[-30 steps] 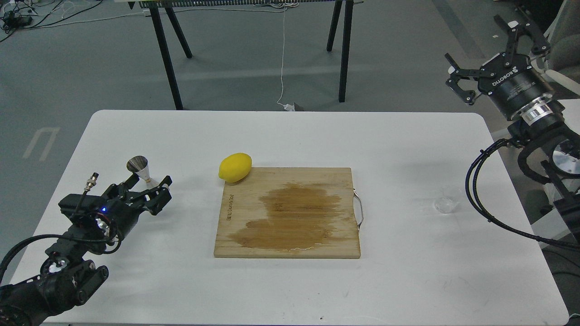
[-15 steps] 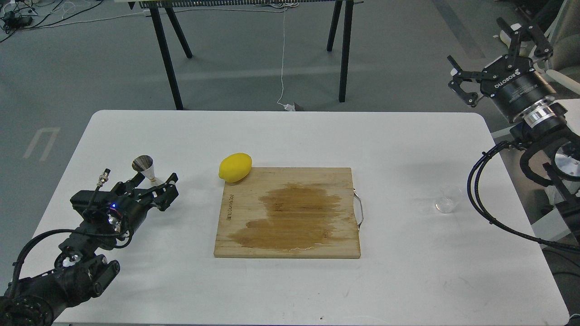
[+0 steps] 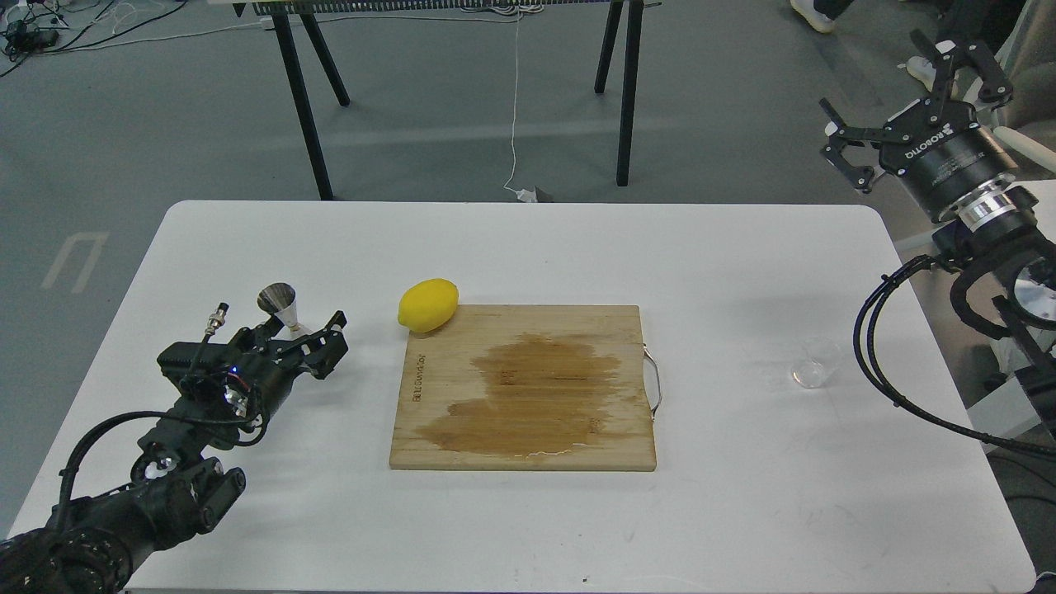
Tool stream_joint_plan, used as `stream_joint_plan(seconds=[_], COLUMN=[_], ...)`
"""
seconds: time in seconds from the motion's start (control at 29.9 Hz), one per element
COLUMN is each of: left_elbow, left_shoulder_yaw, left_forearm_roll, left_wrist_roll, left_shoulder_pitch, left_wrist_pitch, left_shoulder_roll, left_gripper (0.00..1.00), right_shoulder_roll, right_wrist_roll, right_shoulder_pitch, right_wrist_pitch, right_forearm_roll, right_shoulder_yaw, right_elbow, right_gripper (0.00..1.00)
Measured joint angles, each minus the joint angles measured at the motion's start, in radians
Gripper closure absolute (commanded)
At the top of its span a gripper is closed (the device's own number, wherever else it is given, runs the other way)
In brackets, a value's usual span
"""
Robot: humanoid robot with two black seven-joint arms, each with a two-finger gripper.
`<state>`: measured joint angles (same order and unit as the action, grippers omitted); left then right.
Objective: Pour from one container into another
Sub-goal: 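Close the left gripper around the steel jigger, then lift the jigger with the left gripper and carry it over the board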
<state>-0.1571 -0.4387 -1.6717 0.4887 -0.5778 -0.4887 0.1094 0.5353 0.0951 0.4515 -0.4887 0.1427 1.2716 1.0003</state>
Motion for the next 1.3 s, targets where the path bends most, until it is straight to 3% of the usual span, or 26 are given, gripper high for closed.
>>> stream_joint_plan(seconds=[0.57,0.7,0.87,1.14,1.3], left_elbow=[0.071,0.071,0.071,0.063,0.035], left_shoulder_yaw=[0.001,0.001,0.0,-0.002,-0.004], left_forearm_roll=[-0.005,-0.003,-0.001,0.015,0.02], left_wrist_roll=[0.0,0.0,0.0,0.0,0.0], left_shoulder_pitch=[-0.004,-0.004,-0.004,-0.018,-0.135], left_wrist_pitch=[0.0,0.0,0.0,0.0,0.0], left_shoulder_roll=[-0.033,-0.033,-0.034,-0.033,-0.013], left_gripper=[0.52,0.66,0.98,1.0,0.99], right_shoulder_roll=[0.0,0.0,0.001,0.001,0.001], right_wrist_roll=[0.0,0.0,0.0,0.0,0.0], right_shoulder_pitch=[-0.002,-0.003,-0.005,-0.008,-0.008], right_wrist_pitch=[0.0,0.0,0.0,0.0,0.0], right_forearm_roll=[0.0,0.0,0.0,0.0,0.0], right_shoulder_yaw=[0.0,0.0,0.0,0.0,0.0], right_elbow=[0.0,0.0,0.0,0.0,-0.001], right_gripper=[0.0,0.0,0.0,0.0,0.0])
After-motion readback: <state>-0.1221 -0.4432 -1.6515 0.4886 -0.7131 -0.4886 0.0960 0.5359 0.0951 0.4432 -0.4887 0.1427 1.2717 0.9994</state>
